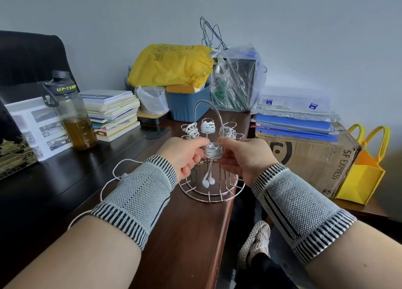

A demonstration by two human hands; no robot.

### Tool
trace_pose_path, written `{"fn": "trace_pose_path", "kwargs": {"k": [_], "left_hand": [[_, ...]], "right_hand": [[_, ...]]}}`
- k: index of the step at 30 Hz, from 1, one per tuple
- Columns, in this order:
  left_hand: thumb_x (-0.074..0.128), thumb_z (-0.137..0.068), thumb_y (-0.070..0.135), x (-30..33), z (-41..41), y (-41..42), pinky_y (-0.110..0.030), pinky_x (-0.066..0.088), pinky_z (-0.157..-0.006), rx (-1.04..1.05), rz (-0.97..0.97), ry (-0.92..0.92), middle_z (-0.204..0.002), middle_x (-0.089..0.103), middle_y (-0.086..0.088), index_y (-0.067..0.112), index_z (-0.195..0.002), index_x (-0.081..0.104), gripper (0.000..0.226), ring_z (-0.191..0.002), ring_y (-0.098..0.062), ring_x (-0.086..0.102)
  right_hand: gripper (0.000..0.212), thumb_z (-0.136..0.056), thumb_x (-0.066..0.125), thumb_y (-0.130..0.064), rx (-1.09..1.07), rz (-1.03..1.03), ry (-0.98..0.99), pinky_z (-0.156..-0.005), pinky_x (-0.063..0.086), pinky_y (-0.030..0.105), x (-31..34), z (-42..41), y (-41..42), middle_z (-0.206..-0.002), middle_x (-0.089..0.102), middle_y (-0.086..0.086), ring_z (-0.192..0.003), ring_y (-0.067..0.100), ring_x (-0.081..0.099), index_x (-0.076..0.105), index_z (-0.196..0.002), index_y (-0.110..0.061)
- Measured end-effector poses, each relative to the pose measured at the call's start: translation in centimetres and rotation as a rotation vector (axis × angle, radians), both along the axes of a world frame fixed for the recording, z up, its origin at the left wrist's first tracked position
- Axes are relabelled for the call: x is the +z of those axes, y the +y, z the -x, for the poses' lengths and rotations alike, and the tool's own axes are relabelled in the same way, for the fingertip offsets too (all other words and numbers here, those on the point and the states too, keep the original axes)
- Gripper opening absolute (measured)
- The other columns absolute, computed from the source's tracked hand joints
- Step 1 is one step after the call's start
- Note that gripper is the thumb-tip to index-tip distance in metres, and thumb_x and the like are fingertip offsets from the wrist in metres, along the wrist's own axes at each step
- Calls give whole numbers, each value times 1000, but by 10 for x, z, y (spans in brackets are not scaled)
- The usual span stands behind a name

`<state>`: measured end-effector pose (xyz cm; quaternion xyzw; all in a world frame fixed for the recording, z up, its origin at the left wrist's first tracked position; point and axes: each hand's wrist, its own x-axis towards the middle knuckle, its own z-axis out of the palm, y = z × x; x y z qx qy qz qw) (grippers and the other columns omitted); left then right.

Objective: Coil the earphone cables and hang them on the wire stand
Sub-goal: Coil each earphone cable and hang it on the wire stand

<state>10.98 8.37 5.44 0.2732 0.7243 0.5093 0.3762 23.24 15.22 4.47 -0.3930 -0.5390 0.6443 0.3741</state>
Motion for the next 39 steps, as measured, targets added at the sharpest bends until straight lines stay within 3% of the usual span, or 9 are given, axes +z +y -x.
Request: {"fn": "trace_pose_path", "kwargs": {"k": [4, 9, 12, 18, 22, 27, 32, 37, 39], "left_hand": [[57, -94, 39, -4, 0, -9, -18, 30, -45, 37, -92, 96, -55, 60, 3, 7, -84, 74, 37, -46, -7, 40], [66, -87, 21, -19, -2, -21, -15, 50, -66, 83, -306, 524, -76, 71, 9, 21, -82, 72, 7, -70, 1, 65], [74, -81, 17, -29, -8, -20, -11, 50, -73, 79, -384, 659, -79, 70, 14, 25, -82, 67, 11, -76, 8, 64], [77, -80, 21, -34, -10, -16, -13, 53, -74, 87, -434, 818, -73, 64, 25, 42, -73, 59, 29, -76, 10, 64], [75, -81, 25, -39, -8, -14, -30, 59, -73, 133, -487, 922, -76, 70, 16, 29, -85, 73, 6, -72, 0, 67], [72, -84, 24, -38, -5, -14, -35, 58, -67, 147, -500, 1056, -71, 70, 11, 25, -79, 75, 5, -67, -9, 67], [71, -84, 22, -27, -2, -14, -32, 57, -72, 123, -386, 842, -64, 68, 14, 33, -65, 65, 23, -67, -5, 66], [71, -83, 16, -23, -2, -11, -31, 54, -66, 144, -362, 487, -54, 65, 7, 23, -63, 70, 21, -57, -7, 60], [71, -82, 16, -21, -3, -13, -27, 53, -65, 136, -354, 529, -54, 65, 7, 22, -64, 70, 20, -57, -6, 60]], "right_hand": [[26, -84, 67, -25, -53, -177, -94, -66, 59, 42, -9, -7, 1, -62, 66, 9, -57, 24, 67, 63, -64, -7], [9, -82, 67, -21, -198, -935, -326, -64, 48, 26, -19, -15, 0, -69, 62, -7, -62, 7, 56, 65, -73, -19], [10, -77, 70, -15, -199, -1216, -383, -58, 38, 17, -21, -8, -3, -76, 50, -10, -62, 4, 46, 68, -85, -20], [12, -76, 73, -14, -199, -1254, -369, -60, 43, 23, -27, 0, 1, -79, 47, -8, -64, 7, 47, 70, -87, -17], [10, -76, 72, -15, -190, -1264, -316, -61, 46, 23, -30, 0, 2, -78, 47, -11, -65, 5, 49, 70, -85, -17], [8, -79, 73, -19, -175, -1258, -290, -63, 52, 29, -31, -2, 3, -78, 53, -7, -66, 9, 55, 71, -86, -17], [9, -80, 70, -22, -157, -1249, -270, -64, 46, 18, -31, -4, 6, -78, 51, -12, -65, 3, 52, 73, -87, -18], [7, -80, 73, -18, -155, -1271, -261, -63, 47, 18, -32, -5, 9, -78, 53, -11, -64, 4, 54, 74, -87, -19], [7, -80, 73, -17, -155, -1270, -260, -64, 48, 19, -32, -6, 10, -78, 54, -10, -64, 4, 54, 74, -87, -18]]}}
